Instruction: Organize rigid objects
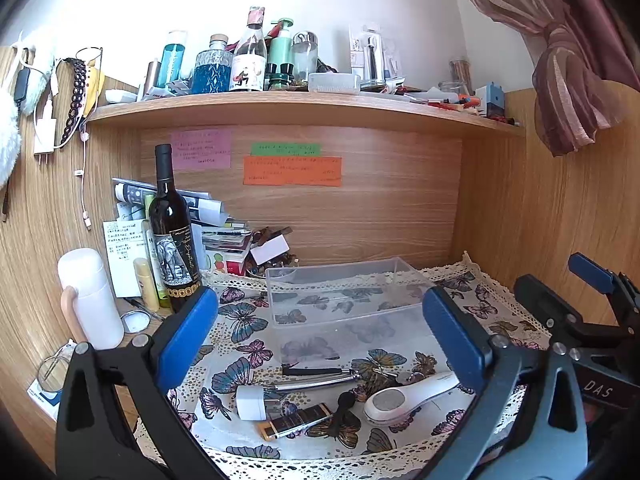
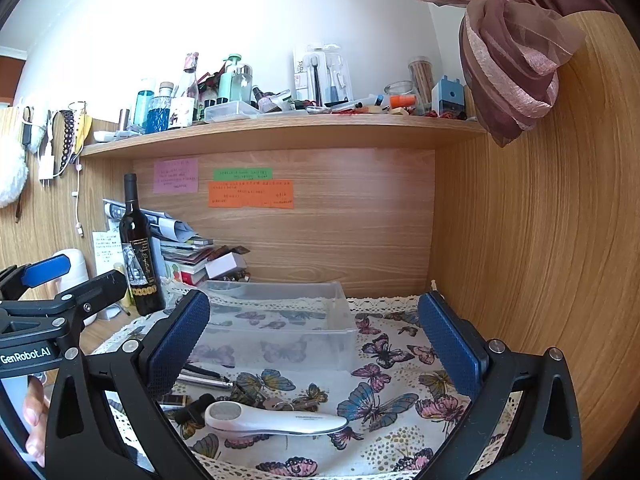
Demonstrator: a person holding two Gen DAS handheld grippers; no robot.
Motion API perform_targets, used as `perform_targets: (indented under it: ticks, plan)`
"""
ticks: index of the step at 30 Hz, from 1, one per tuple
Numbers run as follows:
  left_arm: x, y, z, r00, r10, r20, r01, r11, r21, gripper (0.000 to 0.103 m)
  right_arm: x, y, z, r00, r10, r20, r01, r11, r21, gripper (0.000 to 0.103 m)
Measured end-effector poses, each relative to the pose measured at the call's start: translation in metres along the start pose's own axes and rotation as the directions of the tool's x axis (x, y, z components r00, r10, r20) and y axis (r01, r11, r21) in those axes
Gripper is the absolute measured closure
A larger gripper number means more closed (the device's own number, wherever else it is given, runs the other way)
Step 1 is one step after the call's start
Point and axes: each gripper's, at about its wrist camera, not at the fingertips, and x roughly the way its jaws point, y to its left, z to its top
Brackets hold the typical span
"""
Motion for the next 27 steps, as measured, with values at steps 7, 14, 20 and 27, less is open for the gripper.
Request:
perform_targets:
  ticks: [7,14,20,27]
  plan:
    - [0.0002,0.0001,-0.0001,1.000,-0.002,-0.001,0.002,1.000,0.000,0.000,0.0000,0.0001,-0.0004,1.000,0.000,0.000,0.000,1.000,-0.002,0.000]
    - [-0.0008,0.0003,0.0009,1.000,-0.002,0.002,0.002,1.000,0.000,0.000,-0.0004,0.0007,-0.0003,1.000,0.003,0.000,-0.003,1.000,-0.004,0.000]
    - [-0.0008,0.0004,0.0013,1.000,-0.003,0.002,0.003,1.000,-0.001,0.000,-0.0017,0.0013,-0.0007,1.000,0.007,0.005,-0.007,1.000,-0.009,0.000]
    - [-0.0024,-0.0007,0.0020,1.000,-0.013,-0.001,0.013,1.000,-0.002,0.000,-0.0019,0.0022,-0.0006,1.000,0.016,0.007,-0.016,1.000,-0.011,0.000]
